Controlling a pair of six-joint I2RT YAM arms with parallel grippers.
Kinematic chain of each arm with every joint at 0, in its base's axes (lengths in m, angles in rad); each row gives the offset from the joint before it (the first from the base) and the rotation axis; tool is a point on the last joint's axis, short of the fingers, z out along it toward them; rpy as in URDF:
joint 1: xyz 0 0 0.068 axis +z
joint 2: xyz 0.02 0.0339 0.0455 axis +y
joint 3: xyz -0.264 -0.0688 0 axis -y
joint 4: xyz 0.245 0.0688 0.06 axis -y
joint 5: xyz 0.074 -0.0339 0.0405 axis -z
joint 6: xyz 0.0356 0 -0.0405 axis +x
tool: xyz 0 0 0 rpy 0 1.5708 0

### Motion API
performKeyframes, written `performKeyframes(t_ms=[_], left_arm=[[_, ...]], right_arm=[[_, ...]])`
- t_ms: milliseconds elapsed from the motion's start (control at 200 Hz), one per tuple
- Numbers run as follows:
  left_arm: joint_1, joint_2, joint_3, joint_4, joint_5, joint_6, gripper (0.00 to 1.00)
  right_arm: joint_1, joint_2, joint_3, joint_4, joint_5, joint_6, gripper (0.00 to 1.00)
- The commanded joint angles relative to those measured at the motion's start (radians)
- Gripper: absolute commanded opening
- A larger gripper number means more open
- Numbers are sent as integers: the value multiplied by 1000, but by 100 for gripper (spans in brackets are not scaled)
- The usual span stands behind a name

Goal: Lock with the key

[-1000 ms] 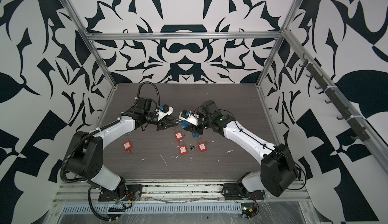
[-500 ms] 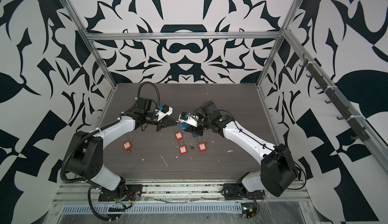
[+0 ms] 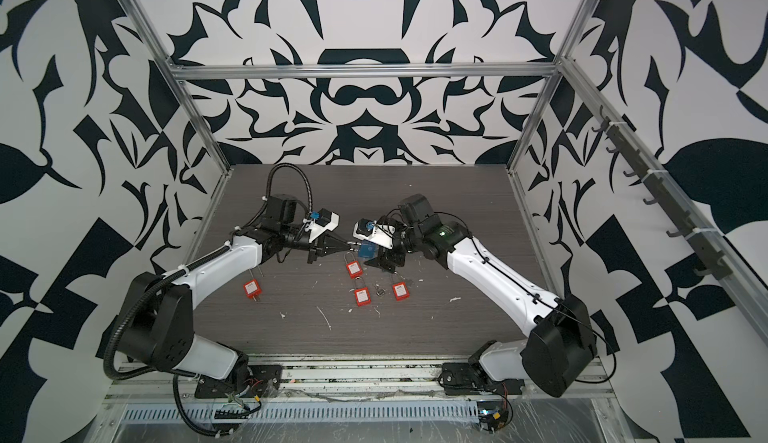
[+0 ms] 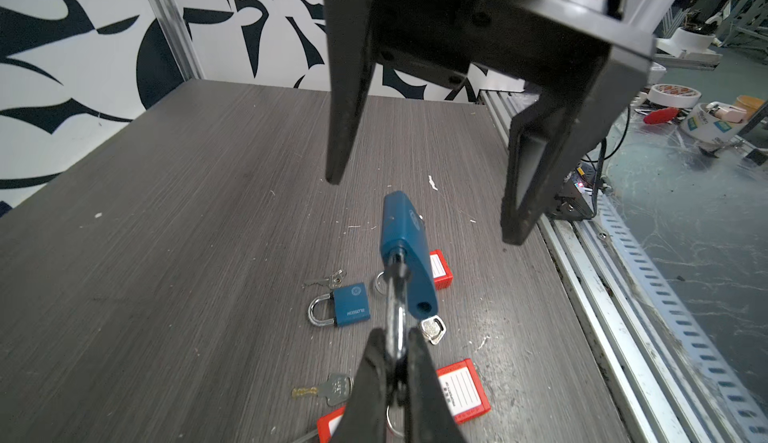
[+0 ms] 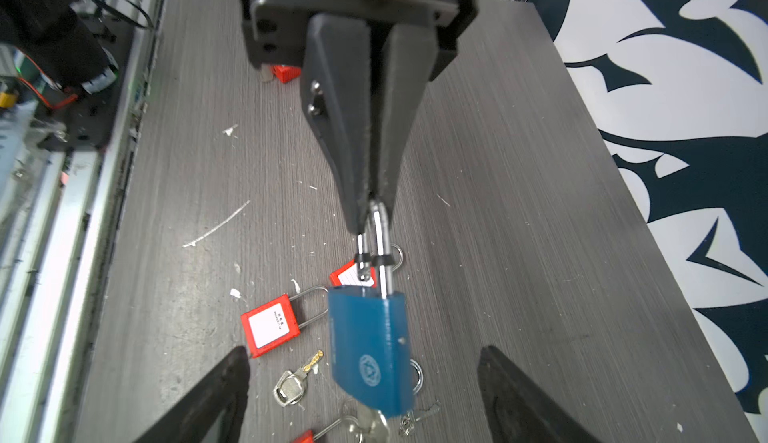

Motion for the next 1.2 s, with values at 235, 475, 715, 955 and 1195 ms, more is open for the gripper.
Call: performKeyframes(t_ms=[235,475,715,955,1195], left_arm=[[-49,-91,-82,194,-1,-42,0],[-65,-102,-88,233,-20,-54,0],[-86,-92,-71,234,-25,-57,0],[-103,-97,-68,232,-43,-62,0],[-149,-70,-40,221,-46,-74,0]], right_arm=[[-26,22,115,-221,-46,-20,58],[-26,51,138,-276,-99,-9,48],[-26,61,131,-246,-118,-11,36],[-26,61,170,-271,-145,-22,16],[-26,49,160,-224,-138,-44,7]])
